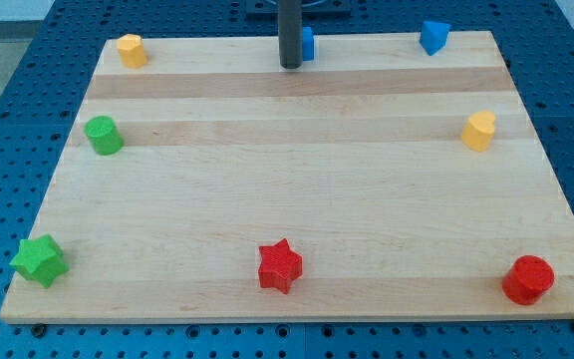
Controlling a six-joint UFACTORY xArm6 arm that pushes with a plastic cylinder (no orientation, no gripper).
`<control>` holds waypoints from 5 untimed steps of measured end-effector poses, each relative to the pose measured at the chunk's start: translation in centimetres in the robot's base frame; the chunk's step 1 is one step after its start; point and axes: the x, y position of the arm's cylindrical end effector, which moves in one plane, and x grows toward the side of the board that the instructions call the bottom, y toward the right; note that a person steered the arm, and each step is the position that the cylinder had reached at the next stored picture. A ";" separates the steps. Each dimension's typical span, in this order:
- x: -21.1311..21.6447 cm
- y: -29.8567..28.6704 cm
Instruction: Slightly push the blue cube towards the top center of the board
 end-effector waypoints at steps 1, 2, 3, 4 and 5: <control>0.0 1.0; 0.0 1.7; 0.0 3.2; -0.2 6.0; -3.1 6.4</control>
